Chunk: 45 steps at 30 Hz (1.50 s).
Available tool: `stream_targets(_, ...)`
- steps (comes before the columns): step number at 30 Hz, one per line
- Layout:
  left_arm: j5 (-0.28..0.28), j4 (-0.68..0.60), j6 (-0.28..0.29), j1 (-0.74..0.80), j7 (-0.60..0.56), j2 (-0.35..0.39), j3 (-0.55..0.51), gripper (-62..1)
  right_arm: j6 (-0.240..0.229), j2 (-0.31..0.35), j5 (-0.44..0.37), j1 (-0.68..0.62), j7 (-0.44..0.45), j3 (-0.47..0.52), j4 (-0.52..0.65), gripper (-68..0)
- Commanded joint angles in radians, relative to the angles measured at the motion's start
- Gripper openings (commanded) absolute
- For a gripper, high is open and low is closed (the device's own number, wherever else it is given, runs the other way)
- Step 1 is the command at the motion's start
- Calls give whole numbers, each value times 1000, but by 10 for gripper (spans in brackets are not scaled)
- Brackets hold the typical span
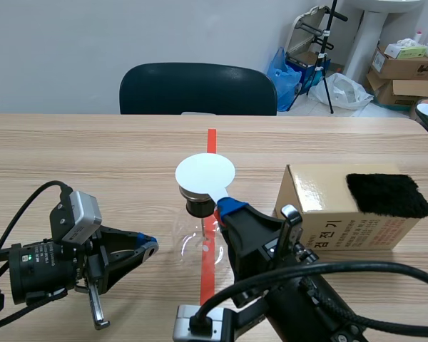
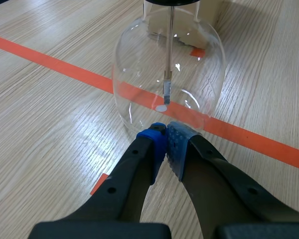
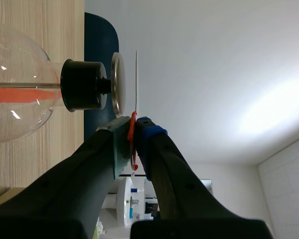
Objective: Do the electroscope experiment
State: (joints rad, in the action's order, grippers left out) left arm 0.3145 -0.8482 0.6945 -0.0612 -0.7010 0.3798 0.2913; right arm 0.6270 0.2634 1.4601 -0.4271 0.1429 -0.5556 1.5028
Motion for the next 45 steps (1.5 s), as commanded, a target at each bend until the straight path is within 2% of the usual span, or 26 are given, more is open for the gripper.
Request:
stream_targets(1,-14,-18,2,0,-13,1,-9,-567,8,11,1,8,-1,5,18,-665)
stream_targets(31,-14,-18,2,0,-13,1,-9,-567,8,11,1,8,-6,5,18,-665)
stream_targets(38,-14,-18,2,0,-13,1,-9,-567,8,11,1,8,-95,5,18,-665)
stream_targets(45,-14,-18,2,0,-13,1,-9,-567,8,11,1,8,-277,5,18,-665)
